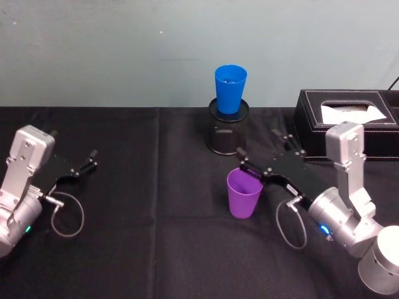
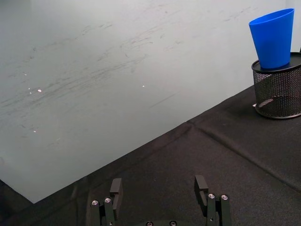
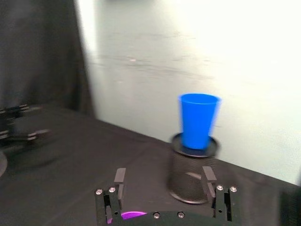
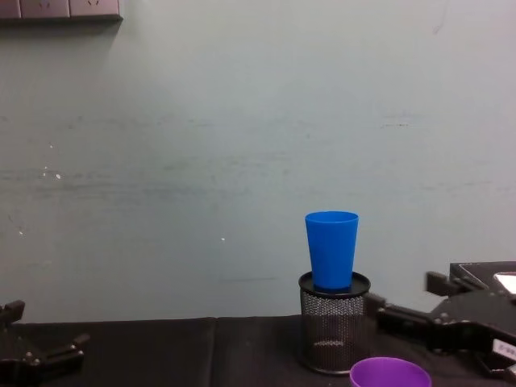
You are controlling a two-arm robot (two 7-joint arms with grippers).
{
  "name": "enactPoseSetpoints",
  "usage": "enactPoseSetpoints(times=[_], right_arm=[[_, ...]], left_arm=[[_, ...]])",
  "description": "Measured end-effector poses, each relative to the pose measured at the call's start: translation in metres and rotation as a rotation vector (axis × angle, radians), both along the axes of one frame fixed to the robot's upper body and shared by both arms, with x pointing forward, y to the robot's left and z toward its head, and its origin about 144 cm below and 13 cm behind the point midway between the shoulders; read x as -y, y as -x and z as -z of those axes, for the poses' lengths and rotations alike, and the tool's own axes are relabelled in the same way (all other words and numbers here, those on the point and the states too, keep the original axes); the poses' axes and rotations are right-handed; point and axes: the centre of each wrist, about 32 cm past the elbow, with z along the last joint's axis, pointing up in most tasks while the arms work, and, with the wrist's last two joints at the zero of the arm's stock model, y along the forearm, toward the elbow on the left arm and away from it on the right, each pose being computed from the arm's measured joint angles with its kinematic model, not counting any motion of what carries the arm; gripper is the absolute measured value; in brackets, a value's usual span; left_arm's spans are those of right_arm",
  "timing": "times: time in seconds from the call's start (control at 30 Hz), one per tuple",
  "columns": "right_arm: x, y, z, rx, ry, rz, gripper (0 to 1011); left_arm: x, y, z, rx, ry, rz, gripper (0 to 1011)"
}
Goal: Pick up one cup with a gripper and tap it against the other cup.
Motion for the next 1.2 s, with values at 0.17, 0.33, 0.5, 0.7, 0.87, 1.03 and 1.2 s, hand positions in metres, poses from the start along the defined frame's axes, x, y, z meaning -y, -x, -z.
enactPoseSetpoints(times=[0.17,0.33,0.5,0.7,0.87,1.03,1.2], right_arm=[[0.004,0.003,0.002,-0.026,-0.009,0.129,1003],[0.009,0.006,0.018,-0.077,0.005,0.299,1003],[0.01,0.005,0.029,-0.094,0.008,0.35,1003],[0.009,0.005,0.03,-0.094,0.007,0.355,1002],[0.009,0.005,0.029,-0.091,0.008,0.354,1003],[0.009,0.005,0.029,-0.09,0.008,0.353,1003],[0.009,0.005,0.029,-0.09,0.008,0.352,1003]], left_arm=[[0.0,0.0,0.0,0.0,0.0,0.0,1000],[0.0,0.0,0.0,0.0,0.0,0.0,1000],[0.0,0.0,0.0,0.0,0.0,0.0,1000],[0.0,0.0,0.0,0.0,0.0,0.0,1000],[0.0,0.0,0.0,0.0,0.0,0.0,1000],[0.0,0.0,0.0,0.0,0.0,0.0,1000],[0.0,0.0,0.0,0.0,0.0,0.0,1000]])
